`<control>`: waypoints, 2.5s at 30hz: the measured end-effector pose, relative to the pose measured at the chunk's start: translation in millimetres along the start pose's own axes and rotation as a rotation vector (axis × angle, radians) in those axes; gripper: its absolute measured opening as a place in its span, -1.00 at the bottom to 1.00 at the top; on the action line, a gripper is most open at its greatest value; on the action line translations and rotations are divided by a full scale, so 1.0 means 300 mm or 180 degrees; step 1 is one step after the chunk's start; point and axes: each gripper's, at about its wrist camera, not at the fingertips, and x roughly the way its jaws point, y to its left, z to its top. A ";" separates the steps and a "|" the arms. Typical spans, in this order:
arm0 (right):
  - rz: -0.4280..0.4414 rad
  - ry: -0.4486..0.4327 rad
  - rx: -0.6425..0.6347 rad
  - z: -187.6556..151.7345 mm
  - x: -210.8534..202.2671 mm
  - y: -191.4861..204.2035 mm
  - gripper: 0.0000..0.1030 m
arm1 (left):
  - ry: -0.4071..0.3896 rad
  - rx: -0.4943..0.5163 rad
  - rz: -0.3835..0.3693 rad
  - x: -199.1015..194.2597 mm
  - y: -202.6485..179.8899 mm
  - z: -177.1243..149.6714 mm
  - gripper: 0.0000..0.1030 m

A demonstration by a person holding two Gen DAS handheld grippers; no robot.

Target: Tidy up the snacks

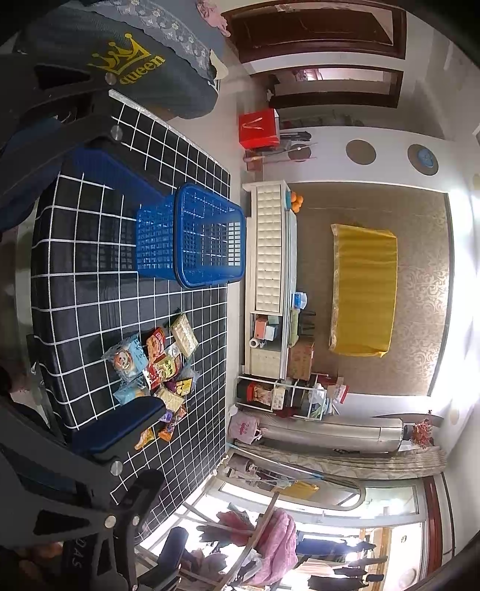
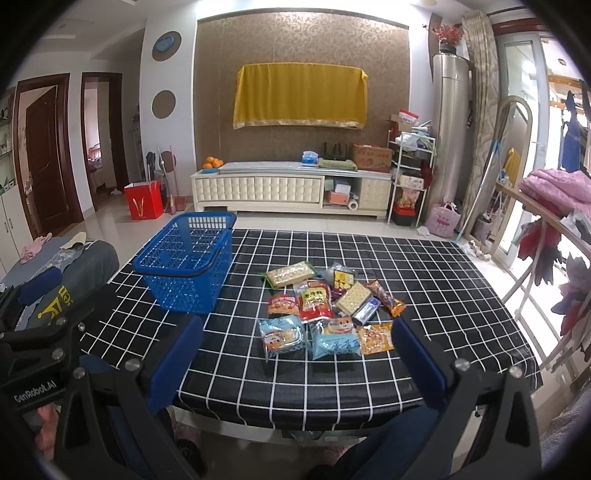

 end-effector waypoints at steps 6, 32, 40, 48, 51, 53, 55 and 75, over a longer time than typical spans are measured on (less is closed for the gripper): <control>0.0012 0.0016 0.0008 -0.004 0.003 0.001 1.00 | 0.0012 -0.0006 0.0001 -0.001 0.004 -0.005 1.00; 0.0040 0.0076 0.0079 0.008 0.003 -0.021 1.00 | 0.0042 -0.0027 -0.0047 -0.007 -0.004 0.004 1.00; -0.0111 0.0103 0.0291 0.090 0.064 -0.129 1.00 | 0.0008 0.0045 -0.0072 0.033 -0.039 0.074 1.00; -0.0271 0.0213 0.0308 0.154 0.195 -0.222 1.00 | 0.0244 -0.0134 -0.0221 0.209 -0.069 0.174 1.00; -0.0112 0.0415 0.0341 0.159 0.283 -0.253 1.00 | 0.0426 -0.0192 -0.0196 0.299 -0.087 0.186 1.00; 0.0023 0.0621 0.0354 0.151 0.355 -0.270 1.00 | 0.0522 -0.0212 -0.0183 0.351 -0.093 0.180 1.00; 0.0049 0.0777 0.0277 0.137 0.427 -0.272 1.00 | 0.0654 -0.0226 -0.0167 0.413 -0.100 0.164 1.00; 0.0049 0.2009 -0.0203 -0.106 0.979 -0.242 0.98 | 0.1871 -0.0221 -0.0053 0.870 -0.149 -0.130 1.00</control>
